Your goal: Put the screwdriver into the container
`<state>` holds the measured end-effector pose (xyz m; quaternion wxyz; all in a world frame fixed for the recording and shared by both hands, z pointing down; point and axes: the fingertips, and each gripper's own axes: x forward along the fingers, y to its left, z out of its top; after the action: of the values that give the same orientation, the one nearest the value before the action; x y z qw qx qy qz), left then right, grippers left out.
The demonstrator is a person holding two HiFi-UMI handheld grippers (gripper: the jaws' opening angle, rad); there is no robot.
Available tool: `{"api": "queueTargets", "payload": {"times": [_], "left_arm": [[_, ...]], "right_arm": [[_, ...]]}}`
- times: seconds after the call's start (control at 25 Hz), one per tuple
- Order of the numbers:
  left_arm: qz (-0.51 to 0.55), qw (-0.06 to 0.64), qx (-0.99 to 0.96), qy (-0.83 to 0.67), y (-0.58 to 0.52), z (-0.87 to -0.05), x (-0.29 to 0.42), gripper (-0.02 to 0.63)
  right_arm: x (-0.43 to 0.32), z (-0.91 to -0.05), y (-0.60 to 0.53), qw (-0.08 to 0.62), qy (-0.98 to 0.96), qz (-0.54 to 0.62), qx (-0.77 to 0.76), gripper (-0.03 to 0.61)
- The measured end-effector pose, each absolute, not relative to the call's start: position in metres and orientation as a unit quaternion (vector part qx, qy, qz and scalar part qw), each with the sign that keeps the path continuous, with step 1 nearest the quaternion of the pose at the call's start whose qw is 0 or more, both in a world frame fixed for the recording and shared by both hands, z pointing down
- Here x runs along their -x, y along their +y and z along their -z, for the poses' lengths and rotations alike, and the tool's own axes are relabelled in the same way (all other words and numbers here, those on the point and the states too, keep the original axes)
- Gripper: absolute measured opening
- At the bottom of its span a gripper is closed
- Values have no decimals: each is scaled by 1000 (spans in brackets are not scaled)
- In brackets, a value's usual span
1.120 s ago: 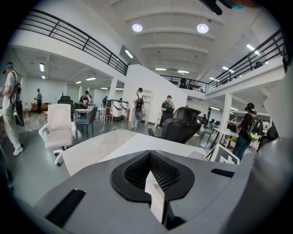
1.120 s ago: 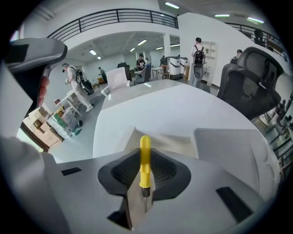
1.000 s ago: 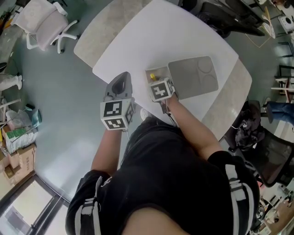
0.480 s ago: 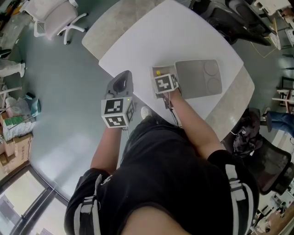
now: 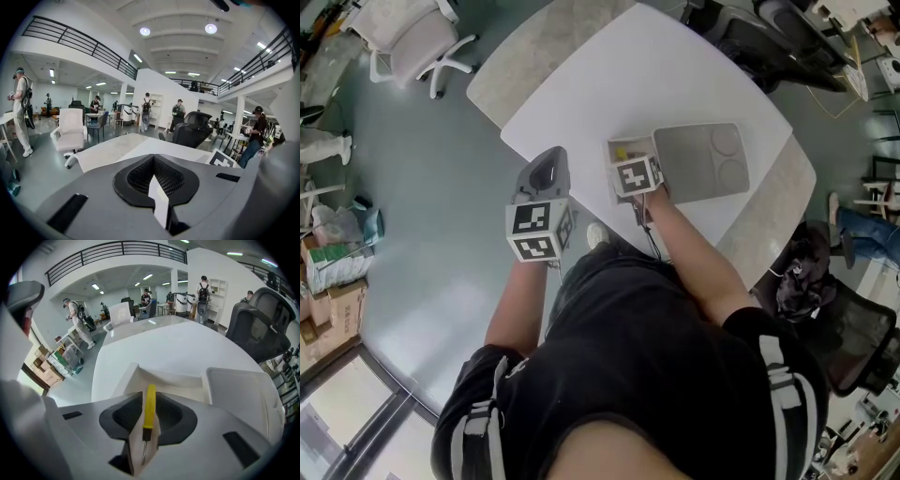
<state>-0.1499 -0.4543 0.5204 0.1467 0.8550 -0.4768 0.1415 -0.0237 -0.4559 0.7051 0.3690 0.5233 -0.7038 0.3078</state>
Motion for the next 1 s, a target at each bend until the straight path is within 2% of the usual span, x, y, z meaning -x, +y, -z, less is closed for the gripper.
{"api": "queueTargets", "payload": {"times": [0.16, 0.44, 0.88, 1.0], "left_arm": [[-138, 144, -858, -473, -455, -520, 148, 6], [-115, 139, -868, -462, -461, -505, 136, 6], [-74, 98, -894, -431, -461, -457, 109, 6], [-62, 84, -899, -425, -456, -443, 106, 6]], "right_arm": [[17, -685, -453, 314, -704, -315, -554, 72], [-3, -587, -469, 167, -741, -197, -620, 37], [-38, -444, -448, 42, -738, -16, -673, 12], [-51, -415, -429, -6, -728, -4, -686, 12]]}}
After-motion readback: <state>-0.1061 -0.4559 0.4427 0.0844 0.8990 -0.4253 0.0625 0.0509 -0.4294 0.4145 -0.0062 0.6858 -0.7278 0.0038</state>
